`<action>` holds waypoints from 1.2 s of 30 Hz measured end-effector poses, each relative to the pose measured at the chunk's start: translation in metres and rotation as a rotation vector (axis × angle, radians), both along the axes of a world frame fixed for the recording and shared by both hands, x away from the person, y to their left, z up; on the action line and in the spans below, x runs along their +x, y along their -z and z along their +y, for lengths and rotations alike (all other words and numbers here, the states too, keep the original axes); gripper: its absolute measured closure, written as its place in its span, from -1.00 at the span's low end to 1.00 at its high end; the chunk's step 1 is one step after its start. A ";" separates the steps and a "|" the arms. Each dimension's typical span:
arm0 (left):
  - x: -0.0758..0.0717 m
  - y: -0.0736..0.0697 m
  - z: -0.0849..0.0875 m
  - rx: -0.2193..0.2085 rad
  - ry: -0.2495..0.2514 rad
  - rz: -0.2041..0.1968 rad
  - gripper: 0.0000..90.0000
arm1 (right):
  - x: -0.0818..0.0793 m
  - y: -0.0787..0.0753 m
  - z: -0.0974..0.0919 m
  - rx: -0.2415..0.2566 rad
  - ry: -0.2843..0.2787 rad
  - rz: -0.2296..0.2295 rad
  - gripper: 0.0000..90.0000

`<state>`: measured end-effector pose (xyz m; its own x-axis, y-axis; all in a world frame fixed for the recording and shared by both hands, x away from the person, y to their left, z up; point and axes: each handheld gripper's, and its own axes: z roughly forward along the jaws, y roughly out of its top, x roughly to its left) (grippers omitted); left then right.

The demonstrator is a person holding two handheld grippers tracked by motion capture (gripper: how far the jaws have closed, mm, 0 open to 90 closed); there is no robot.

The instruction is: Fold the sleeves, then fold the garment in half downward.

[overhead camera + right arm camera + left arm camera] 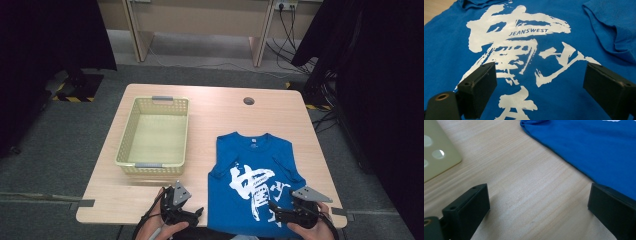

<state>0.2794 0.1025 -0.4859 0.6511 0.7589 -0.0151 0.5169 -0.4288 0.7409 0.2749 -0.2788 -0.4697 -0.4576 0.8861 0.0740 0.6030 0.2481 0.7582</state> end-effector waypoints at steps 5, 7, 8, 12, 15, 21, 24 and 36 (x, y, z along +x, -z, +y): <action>-0.003 0.000 0.002 -0.001 -0.003 -0.001 -0.94 | -0.004 -0.001 -0.001 0.006 -0.001 -0.007 -0.73; -0.004 0.000 0.002 -0.001 -0.006 0.000 -0.94 | -0.005 -0.001 -0.002 0.008 0.001 -0.005 -0.73; -0.004 0.000 0.002 -0.002 -0.007 -0.001 -0.94 | -0.006 -0.001 -0.001 0.008 0.000 -0.005 -0.73; -0.006 0.000 0.003 -0.002 -0.009 -0.001 -0.94 | -0.008 -0.001 -0.002 0.008 -0.003 -0.005 -0.73; -0.006 0.000 0.004 -0.001 -0.009 -0.001 -0.93 | -0.010 -0.001 -0.002 0.008 -0.004 -0.005 -0.73; -0.006 0.000 0.004 -0.005 -0.017 -0.001 -0.93 | -0.012 -0.001 -0.002 0.011 -0.001 -0.007 -0.73; -0.004 0.000 0.003 -0.015 -0.020 0.002 -0.90 | -0.012 -0.002 -0.004 0.015 0.003 -0.013 -0.73; 0.001 -0.009 -0.012 -0.069 0.016 -0.025 -0.90 | -0.005 -0.004 -0.009 0.007 0.022 -0.020 -0.73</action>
<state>0.2801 0.0901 -0.4766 0.6639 0.7462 -0.0503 0.4913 -0.3844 0.7816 0.2700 -0.2881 -0.4659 -0.4391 0.8956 0.0712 0.5929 0.2293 0.7719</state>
